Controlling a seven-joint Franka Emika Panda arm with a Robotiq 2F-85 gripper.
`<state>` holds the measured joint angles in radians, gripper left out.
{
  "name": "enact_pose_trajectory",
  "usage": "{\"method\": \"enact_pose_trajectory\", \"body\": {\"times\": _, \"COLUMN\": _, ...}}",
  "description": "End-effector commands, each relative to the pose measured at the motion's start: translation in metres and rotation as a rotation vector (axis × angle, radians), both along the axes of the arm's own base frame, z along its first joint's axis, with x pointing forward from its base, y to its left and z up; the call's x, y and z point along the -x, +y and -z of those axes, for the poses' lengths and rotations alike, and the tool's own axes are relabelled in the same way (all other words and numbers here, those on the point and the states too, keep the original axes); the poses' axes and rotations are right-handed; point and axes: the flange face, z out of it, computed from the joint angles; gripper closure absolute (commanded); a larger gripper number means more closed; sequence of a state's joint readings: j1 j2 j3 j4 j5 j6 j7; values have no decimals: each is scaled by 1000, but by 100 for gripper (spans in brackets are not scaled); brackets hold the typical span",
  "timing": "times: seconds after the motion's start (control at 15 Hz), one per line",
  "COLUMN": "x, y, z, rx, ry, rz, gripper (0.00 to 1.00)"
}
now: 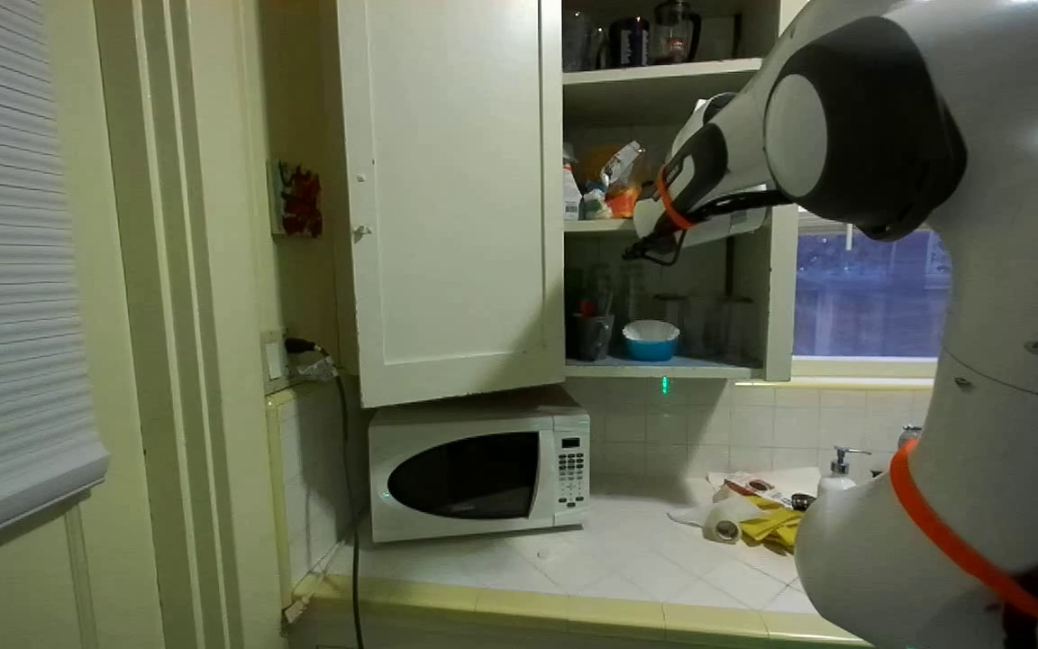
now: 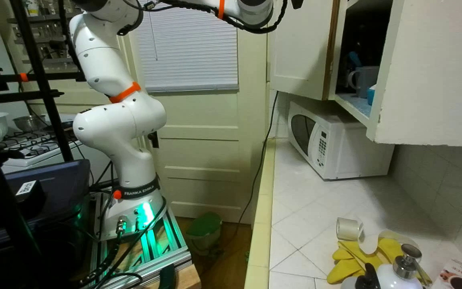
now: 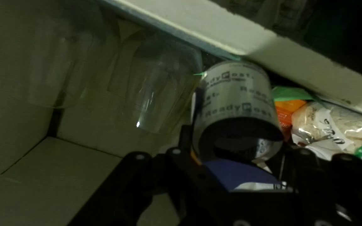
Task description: Put the black and white object on the second shelf of the open cabinet on the right.
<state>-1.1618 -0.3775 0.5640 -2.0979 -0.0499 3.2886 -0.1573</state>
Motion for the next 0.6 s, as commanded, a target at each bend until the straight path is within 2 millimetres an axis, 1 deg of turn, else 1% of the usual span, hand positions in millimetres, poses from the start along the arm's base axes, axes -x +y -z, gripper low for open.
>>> {"method": "enact_pose_trajectory", "body": {"times": 0.0, "x": -13, "y": -6, "z": 2, "rx": -29, "ry": 7, "rz": 6, "gripper": 69}}
{"method": "enact_pose_trajectory", "body": {"times": 0.53, "x": -49, "y": 1, "z": 3, "rx": -19, "ry": 1, "rz": -51, "gripper": 69}}
